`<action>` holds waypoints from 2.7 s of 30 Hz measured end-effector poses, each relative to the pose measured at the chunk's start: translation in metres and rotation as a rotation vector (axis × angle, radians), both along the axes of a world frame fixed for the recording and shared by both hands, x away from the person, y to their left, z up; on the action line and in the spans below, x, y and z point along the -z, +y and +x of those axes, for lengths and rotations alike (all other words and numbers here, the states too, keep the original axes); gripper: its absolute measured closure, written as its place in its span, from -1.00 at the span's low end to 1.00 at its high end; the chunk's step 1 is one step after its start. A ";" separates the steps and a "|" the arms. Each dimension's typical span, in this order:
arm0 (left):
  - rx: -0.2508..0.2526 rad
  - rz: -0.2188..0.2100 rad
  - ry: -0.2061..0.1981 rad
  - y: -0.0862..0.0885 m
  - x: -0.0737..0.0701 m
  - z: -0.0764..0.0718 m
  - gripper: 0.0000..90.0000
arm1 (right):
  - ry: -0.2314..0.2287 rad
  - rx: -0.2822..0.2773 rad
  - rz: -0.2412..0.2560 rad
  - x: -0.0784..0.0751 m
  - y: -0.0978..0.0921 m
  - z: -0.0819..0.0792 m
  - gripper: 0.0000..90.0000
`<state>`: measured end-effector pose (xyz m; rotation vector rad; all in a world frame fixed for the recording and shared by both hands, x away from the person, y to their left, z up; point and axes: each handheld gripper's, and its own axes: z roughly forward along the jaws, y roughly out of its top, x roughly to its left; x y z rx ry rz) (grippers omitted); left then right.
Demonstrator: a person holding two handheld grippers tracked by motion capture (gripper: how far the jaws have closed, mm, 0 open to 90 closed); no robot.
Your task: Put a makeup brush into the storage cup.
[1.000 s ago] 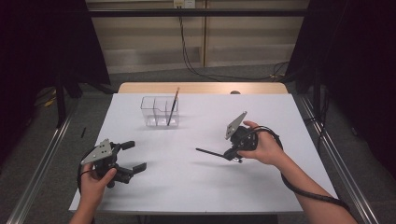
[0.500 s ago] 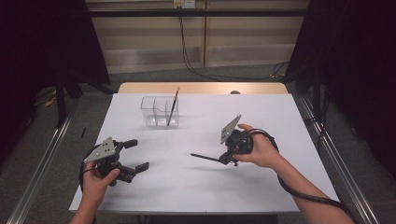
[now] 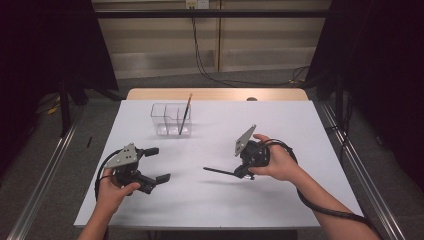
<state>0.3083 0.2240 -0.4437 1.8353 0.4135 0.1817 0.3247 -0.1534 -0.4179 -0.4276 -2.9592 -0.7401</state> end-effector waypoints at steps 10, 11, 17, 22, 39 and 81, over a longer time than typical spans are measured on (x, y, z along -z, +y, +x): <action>0.020 -0.003 0.022 -0.016 -0.007 0.005 -1.00 | 0.002 -0.016 0.000 0.000 0.005 -0.001 0.88; 0.021 -0.003 0.028 -0.018 -0.008 0.006 -1.00 | 0.000 -0.014 0.000 0.000 0.006 -0.001 0.88; 0.046 0.038 0.046 -0.037 -0.011 0.012 -1.00 | -0.003 -0.024 0.004 -0.002 0.006 -0.003 0.88; 0.060 0.062 0.064 -0.050 -0.015 0.015 -1.00 | 0.000 -0.027 0.008 -0.002 0.006 -0.004 0.88; 0.098 0.107 0.107 -0.075 -0.020 0.024 -1.00 | -0.006 -0.040 0.014 -0.006 0.009 -0.005 0.88; 0.213 0.488 0.134 -0.124 -0.039 0.034 -0.35 | -0.010 -0.071 0.008 -0.012 0.020 -0.006 0.88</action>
